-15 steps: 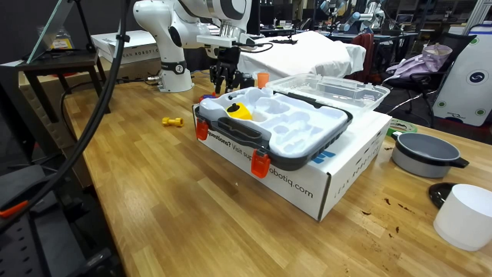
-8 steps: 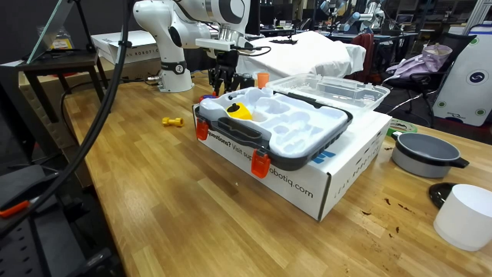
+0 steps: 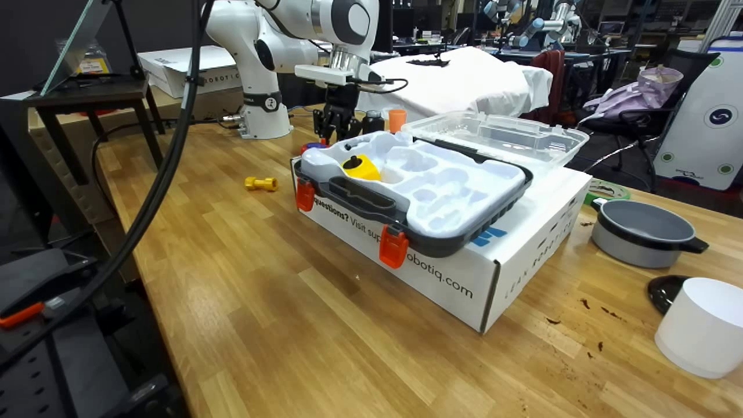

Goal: Put the wooden object on the table

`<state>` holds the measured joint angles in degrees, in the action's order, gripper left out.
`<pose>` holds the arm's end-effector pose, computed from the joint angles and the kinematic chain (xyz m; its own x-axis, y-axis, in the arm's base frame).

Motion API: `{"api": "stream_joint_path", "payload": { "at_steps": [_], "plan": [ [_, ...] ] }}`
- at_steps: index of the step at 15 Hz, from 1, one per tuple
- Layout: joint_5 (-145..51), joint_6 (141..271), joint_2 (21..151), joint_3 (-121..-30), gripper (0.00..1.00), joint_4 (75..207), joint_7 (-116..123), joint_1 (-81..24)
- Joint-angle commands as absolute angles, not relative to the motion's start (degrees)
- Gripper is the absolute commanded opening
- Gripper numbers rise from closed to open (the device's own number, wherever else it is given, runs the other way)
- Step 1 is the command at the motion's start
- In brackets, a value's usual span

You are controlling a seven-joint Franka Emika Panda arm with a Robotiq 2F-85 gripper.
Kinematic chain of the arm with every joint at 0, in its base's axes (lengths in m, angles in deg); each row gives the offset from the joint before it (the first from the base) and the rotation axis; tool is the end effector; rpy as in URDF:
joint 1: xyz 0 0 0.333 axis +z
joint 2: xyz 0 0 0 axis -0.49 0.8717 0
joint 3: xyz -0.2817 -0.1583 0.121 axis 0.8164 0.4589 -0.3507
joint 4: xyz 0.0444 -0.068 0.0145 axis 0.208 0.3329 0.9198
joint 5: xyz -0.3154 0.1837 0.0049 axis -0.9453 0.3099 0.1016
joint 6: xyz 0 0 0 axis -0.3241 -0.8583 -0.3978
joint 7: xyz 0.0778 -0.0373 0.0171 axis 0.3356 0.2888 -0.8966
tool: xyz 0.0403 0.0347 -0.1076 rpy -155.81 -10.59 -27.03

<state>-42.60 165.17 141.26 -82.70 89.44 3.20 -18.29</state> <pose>0.7373 0.1724 0.1587 0.9332 0.1352 -0.3329 0.1241 -0.9908 -0.0545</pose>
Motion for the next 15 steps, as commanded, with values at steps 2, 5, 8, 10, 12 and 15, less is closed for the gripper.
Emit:
{"api": "stream_joint_path", "payload": {
  "at_steps": [2, 5, 8, 10, 12, 15],
  "plan": [
    [-41.7, 162.7, 143.5, -83.3, 0.18, 86.6, 3.3, -18.7],
    [-41.8, 162.4, 144.1, -83.2, 0.18, 86.7, 3.3, -18.6],
    [-41.9, 162.1, 144.3, -83.2, 0.18, 86.6, 3.1, -18.8],
    [-42.5, 164.3, 143.4, -82.7, 0.44, 88.9, 3.2, -18.3],
    [-42.5, 163.6, 143.4, -82.7, 0.56, 88.2, 3.2, -18.4],
    [-42.5, 163.4, 143.4, -82.7, 0.68, 88.1, 3.2, -18.4]
  ]
}}
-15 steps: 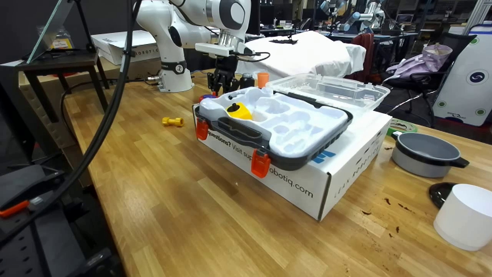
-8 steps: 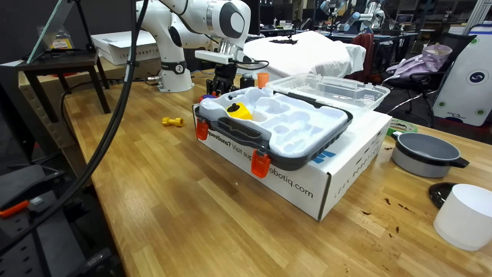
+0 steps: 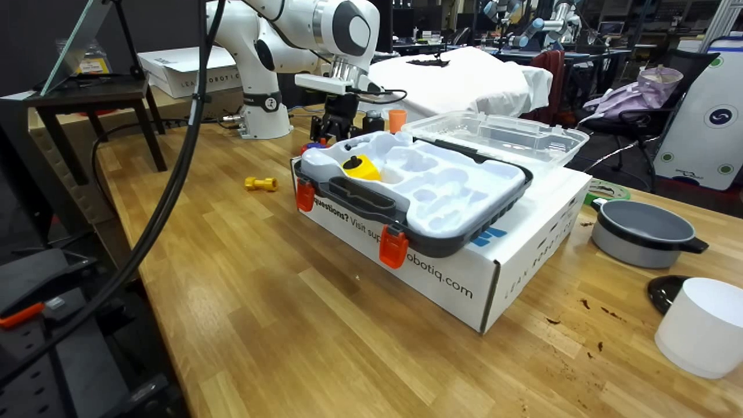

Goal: Put the wooden object on the table

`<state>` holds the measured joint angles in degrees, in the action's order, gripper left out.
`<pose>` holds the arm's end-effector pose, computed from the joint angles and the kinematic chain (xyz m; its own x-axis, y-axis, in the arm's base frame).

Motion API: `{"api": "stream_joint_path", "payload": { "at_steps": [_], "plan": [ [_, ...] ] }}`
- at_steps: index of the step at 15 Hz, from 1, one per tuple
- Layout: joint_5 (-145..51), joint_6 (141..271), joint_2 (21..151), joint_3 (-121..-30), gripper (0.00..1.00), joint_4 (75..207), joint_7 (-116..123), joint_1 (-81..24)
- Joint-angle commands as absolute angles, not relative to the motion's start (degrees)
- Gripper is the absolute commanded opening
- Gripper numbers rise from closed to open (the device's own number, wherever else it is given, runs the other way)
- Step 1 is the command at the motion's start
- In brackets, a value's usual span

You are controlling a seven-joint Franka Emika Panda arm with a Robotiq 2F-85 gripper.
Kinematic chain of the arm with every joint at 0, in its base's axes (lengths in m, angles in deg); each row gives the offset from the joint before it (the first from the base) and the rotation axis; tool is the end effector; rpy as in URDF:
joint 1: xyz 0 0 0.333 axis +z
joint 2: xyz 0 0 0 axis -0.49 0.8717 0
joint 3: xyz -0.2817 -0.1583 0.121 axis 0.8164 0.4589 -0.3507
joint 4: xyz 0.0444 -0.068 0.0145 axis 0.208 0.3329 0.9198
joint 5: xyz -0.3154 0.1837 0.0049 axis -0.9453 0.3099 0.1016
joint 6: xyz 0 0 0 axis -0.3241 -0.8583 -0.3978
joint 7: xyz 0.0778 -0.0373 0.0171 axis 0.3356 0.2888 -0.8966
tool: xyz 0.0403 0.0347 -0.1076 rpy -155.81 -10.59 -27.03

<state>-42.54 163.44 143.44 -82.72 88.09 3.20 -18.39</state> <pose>0.7313 0.1697 0.1382 0.9177 0.1318 -0.3747 0.1208 -0.9913 -0.0529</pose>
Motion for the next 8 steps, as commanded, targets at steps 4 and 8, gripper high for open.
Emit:
{"api": "stream_joint_path", "payload": {
  "at_steps": [4, 8],
  "plan": [
    [-42.5, 163.4, 143.4, -82.7, 0.68, 88.1, 3.2, -18.4],
    [-42.1, 164.9, 140.8, -82.9, 0.99, 90.4, 2.9, -19.2]
  ]
}}
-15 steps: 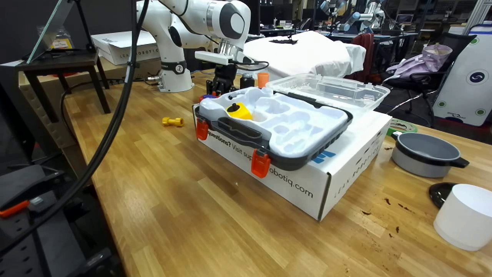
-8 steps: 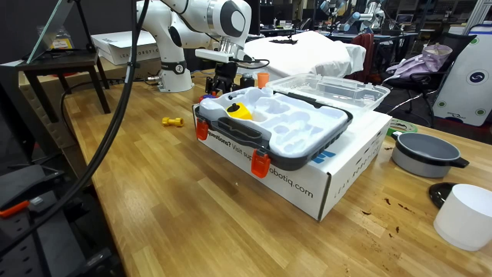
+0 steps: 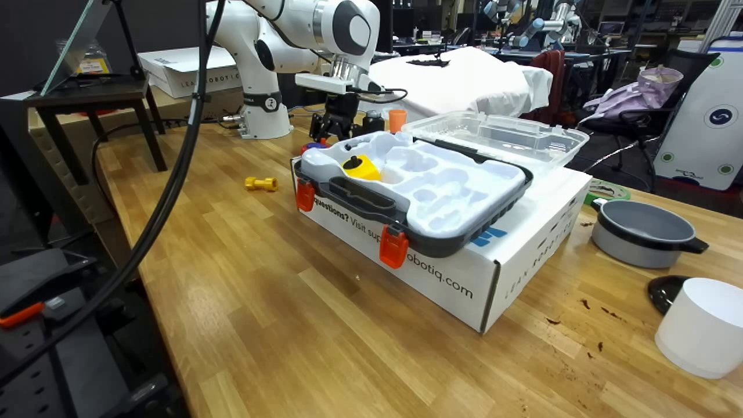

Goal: Put the wooden object on the table

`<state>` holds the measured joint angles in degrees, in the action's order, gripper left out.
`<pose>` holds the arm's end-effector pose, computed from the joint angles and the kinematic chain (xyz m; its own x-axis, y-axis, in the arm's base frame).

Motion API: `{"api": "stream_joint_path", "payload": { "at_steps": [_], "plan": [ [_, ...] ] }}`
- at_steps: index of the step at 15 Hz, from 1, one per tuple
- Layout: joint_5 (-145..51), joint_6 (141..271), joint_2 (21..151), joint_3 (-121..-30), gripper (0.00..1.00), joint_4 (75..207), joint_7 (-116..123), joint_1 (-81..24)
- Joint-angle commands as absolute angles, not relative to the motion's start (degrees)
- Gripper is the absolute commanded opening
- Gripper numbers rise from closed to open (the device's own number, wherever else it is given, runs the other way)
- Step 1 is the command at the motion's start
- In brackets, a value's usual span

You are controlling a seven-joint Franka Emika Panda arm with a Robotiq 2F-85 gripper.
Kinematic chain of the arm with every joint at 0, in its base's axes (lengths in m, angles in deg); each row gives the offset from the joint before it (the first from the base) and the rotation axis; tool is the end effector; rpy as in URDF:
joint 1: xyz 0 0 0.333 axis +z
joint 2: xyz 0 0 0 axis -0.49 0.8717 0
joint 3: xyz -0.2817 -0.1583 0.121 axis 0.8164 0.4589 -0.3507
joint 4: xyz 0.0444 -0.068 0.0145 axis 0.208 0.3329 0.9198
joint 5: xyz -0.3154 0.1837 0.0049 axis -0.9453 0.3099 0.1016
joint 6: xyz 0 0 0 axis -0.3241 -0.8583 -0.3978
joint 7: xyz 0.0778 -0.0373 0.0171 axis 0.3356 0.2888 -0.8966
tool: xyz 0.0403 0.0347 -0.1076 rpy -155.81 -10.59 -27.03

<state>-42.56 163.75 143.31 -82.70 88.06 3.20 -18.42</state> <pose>0.7327 0.1694 0.1403 0.9209 0.1313 -0.3670 0.1203 -0.9913 -0.0528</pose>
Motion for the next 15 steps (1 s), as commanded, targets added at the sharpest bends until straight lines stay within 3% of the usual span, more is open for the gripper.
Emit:
{"api": "stream_joint_path", "payload": {
  "at_steps": [1, 14, 15],
  "plan": [
    [-42.0, 164.4, 139.9, -83.0, 1.00, 91.1, 3.0, -19.4],
    [-39.8, 170.1, 120.8, -84.2, 1.00, 116.8, -13.1, -28.3],
    [-40.8, 166.6, 126.3, -83.4, 1.00, 107.6, -10.1, -27.0]
  ]
}}
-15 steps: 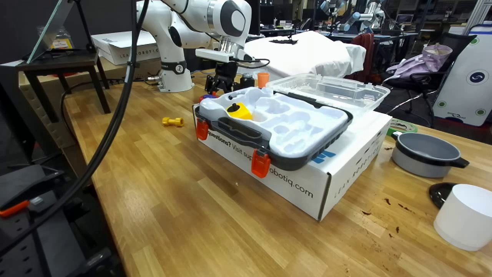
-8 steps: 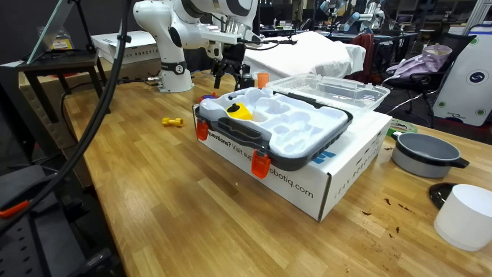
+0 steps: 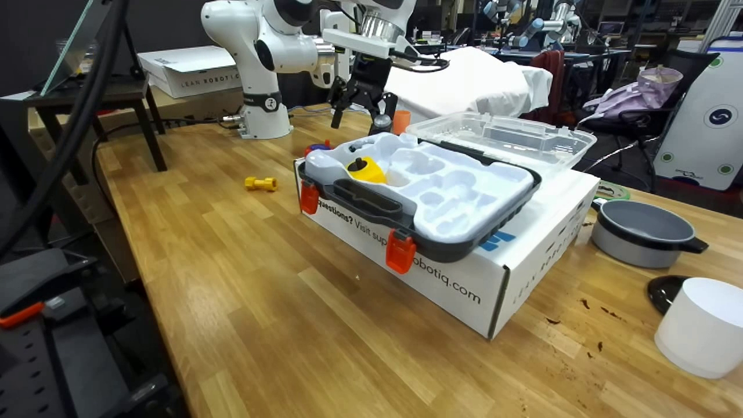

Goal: Put the wooden object on the table

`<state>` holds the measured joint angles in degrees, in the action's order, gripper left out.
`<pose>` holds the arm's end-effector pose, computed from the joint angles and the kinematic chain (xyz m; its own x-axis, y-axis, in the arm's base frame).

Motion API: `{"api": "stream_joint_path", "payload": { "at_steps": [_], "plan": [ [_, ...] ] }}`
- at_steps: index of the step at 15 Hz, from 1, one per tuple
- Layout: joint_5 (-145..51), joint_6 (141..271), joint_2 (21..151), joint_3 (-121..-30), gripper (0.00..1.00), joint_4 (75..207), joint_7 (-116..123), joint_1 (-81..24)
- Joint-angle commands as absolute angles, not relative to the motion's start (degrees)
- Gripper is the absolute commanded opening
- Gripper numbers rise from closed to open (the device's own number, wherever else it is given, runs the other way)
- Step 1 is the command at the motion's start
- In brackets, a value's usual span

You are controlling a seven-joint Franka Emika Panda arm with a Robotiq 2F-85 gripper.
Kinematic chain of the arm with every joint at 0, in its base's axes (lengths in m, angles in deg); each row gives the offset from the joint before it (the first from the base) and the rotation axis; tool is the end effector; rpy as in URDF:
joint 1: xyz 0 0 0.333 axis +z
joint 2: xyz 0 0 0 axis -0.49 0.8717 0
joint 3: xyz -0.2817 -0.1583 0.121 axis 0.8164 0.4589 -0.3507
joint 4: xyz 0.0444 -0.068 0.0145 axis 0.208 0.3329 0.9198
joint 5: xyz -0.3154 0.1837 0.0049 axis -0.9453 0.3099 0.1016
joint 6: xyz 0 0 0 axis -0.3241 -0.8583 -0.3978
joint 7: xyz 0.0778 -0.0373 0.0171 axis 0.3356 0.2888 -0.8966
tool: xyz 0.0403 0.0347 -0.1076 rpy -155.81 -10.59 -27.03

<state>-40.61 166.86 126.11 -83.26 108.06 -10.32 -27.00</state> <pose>0.7249 0.0714 0.2278 0.9109 0.2413 -0.3347 0.1950 -0.9666 -0.1662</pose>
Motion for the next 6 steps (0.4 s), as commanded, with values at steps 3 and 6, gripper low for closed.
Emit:
{"api": "stream_joint_path", "payload": {
  "at_steps": [3, 6],
  "plan": [
    [-40.5, 167.6, 123.5, -83.6, 1.00, 112.4, -11.9, -27.8],
    [-40.5, 168.2, 123.0, -83.9, 1.00, 113.5, -12.0, -27.6]
  ]
}}
